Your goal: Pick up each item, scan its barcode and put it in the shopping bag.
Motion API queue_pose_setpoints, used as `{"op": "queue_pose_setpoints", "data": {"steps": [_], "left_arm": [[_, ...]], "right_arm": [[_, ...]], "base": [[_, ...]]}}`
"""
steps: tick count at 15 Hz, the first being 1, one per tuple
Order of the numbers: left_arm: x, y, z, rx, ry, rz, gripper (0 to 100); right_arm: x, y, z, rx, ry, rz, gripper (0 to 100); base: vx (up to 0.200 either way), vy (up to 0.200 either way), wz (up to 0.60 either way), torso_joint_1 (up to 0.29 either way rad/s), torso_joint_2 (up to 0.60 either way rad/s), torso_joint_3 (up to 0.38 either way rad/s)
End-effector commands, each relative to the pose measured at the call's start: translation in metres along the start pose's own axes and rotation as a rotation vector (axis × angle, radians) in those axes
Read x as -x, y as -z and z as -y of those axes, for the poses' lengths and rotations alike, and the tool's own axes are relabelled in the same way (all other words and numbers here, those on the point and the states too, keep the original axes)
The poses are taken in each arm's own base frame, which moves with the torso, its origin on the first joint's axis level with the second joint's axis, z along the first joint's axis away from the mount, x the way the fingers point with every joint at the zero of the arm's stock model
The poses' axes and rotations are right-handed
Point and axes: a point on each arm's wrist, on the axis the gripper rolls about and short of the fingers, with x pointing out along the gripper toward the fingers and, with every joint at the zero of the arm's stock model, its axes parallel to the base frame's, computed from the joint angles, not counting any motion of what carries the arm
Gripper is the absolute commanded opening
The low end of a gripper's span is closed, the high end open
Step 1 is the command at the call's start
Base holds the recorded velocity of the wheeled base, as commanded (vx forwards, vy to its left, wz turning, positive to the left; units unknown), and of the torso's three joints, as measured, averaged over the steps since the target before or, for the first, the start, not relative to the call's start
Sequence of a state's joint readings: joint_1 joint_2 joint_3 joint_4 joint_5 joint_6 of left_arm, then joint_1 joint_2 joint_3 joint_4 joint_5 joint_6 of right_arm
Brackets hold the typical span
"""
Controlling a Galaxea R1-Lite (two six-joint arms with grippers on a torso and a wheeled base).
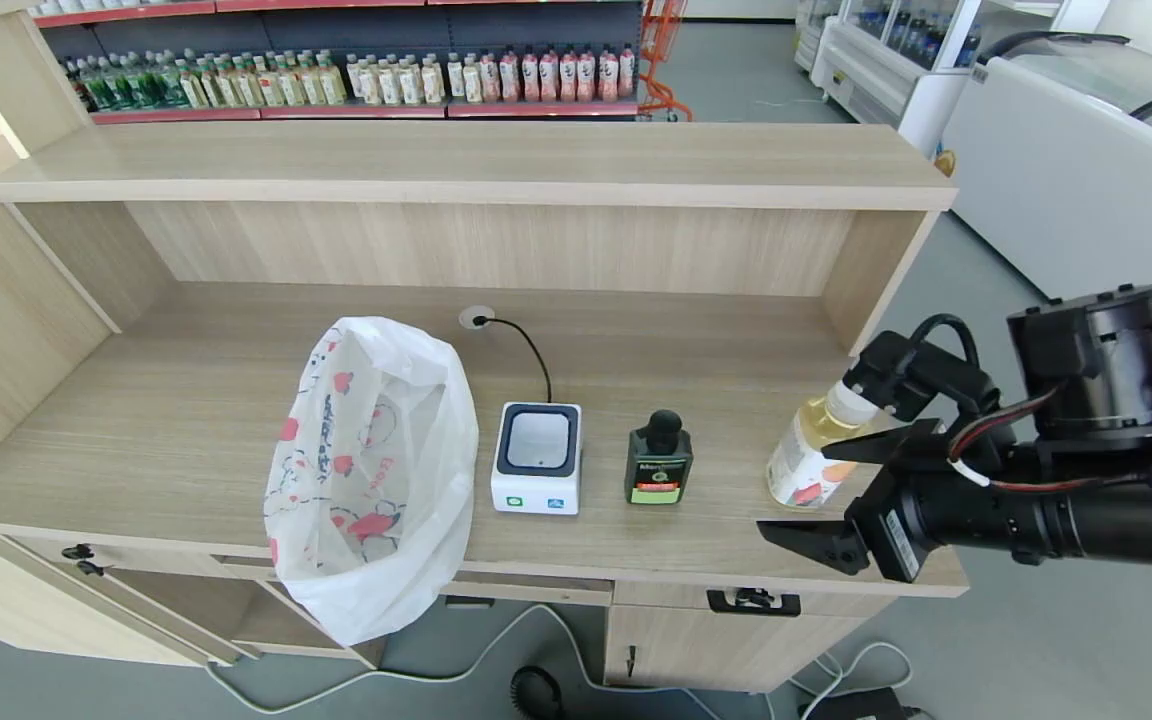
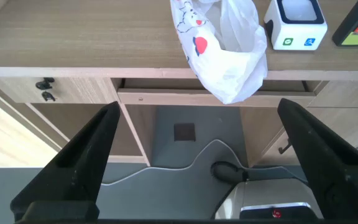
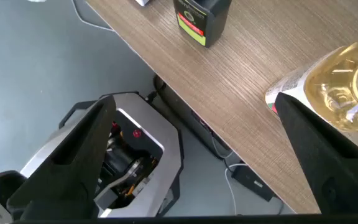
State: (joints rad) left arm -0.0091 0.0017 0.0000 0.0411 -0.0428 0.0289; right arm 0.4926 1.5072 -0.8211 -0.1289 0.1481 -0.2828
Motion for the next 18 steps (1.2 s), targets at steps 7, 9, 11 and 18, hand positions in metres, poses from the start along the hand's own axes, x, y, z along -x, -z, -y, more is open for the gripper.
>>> {"op": "queue_pose_setpoints", "data": {"steps": [7,9,11,18], "left_arm": [[0.000,0.000,0.000,0.000,0.000,0.001,100],[0.000,0.000,0.000,0.000,0.000,0.000,100],[0.000,0.000,0.000,0.000,0.000,0.000,100],[0.000,0.000,0.000,0.000,0.000,0.000,100]], "right_arm": [[-0.058,0.011,0.009,0.032,-0.022,0.083,100],[-0.061,0.015,0.008,0.032,-0.035,0.088,100],[-0.063,0.023,0.013,0.023,-0.028,0.090,100],[-0.086,0.025,0.029,0.056,-0.120,0.169,100]], "base": [[0.000,0.000,0.00,0.000,0.00,0.000],[0.000,0.000,0.00,0.000,0.00,0.000],[0.000,0.000,0.00,0.000,0.00,0.000],[0.000,0.000,0.00,0.000,0.00,0.000]]}}
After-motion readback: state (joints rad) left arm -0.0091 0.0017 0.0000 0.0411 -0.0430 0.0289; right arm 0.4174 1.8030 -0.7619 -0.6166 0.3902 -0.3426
